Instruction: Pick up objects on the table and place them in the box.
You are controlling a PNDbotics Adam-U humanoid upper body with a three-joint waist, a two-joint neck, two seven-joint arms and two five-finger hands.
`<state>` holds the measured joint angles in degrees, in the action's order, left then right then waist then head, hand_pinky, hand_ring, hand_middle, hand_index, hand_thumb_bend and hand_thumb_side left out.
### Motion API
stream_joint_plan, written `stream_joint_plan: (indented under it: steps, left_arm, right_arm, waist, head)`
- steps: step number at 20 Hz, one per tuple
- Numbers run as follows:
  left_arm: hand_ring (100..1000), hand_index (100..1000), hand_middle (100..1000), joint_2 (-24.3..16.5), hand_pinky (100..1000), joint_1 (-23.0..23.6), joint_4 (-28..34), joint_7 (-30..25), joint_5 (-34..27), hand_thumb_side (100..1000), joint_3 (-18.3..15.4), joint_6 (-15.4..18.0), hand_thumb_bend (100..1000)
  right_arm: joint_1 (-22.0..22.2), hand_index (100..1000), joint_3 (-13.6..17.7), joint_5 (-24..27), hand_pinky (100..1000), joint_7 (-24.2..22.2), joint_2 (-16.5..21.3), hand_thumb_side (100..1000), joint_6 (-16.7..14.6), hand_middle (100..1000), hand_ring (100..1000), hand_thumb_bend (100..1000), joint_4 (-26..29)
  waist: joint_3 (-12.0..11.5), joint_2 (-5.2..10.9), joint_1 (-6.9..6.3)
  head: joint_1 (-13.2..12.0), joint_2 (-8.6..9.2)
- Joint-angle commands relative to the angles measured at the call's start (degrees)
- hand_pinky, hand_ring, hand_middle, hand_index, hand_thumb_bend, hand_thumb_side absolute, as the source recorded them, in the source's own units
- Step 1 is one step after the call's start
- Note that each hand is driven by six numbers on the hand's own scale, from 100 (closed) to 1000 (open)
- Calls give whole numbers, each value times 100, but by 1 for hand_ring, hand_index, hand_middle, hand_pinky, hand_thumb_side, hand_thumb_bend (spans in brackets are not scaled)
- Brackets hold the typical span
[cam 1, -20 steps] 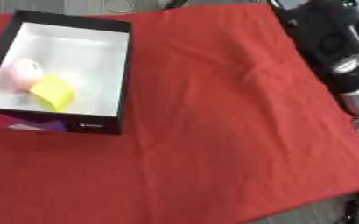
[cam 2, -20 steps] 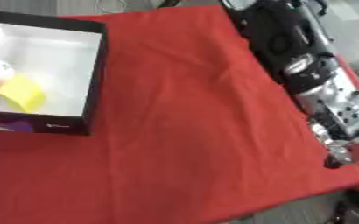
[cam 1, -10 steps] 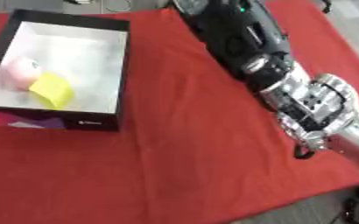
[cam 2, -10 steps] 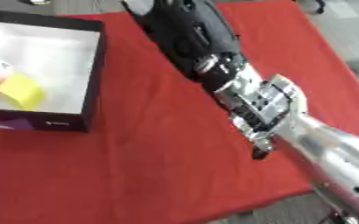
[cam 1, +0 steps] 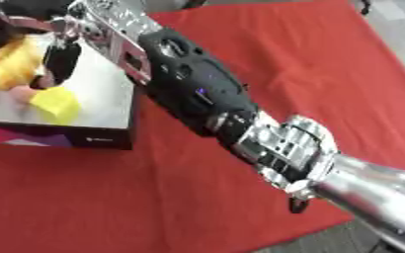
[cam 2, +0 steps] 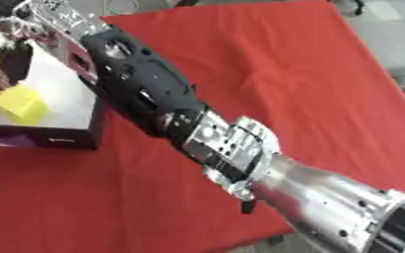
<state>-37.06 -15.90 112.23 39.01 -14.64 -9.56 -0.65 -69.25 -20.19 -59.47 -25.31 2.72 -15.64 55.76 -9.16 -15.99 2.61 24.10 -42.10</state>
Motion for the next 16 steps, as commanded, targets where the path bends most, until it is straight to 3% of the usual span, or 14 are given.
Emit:
stream_joint_plan:
  steps: [1, 2, 3, 6, 11, 16]
  left_arm:
    - [710, 810, 744, -184, 826, -85, 85, -30, -20, 571, -34, -9, 885]
    - [709, 810, 744, -181, 826, -80, 80, -32, -21, 571, -34, -12, 885]
    - [709, 809, 744, -178, 826, -73, 75, -32, -21, 570, -34, -14, 886]
    - [709, 810, 744, -175, 826, -52, 65, -33, -20, 571, -35, -16, 888]
    - [709, 810, 744, -178, 825, -9, 51, -3, -12, 569, -54, -13, 891]
    - [708, 809, 743, -198, 825, 91, 20, 64, 1, 569, -91, -13, 894]
  right_arm:
    - [-46, 772, -2, -333, 832, 84, -99, 200, -213, 738, 789, 422, -176]
    - [-32, 799, 8, -363, 841, 94, -100, 194, -284, 758, 802, 419, -206]
    - [-28, 856, 23, -374, 862, 94, -91, 321, -345, 800, 832, 439, -224]
    - [-43, 897, 96, -335, 884, 106, -9, 419, -453, 840, 864, 475, -213]
    - [-160, 897, 275, 269, 892, 80, 310, 373, -326, 842, 860, 470, 122]
    - [-357, 885, 471, 1403, 891, 55, 1105, 305, 180, 829, 848, 457, 971]
  waist:
    - [-17, 74, -45]
    - [-16, 73, -40]
    - [-12, 73, -37]
    - [10, 81, -33]
    - [60, 118, -38]
    - [187, 198, -37]
  head:
    - [23, 66]
    - [21, 65]
    - [10, 64]
    - [-42, 63]
    - [-96, 39]
    - [-213, -2]
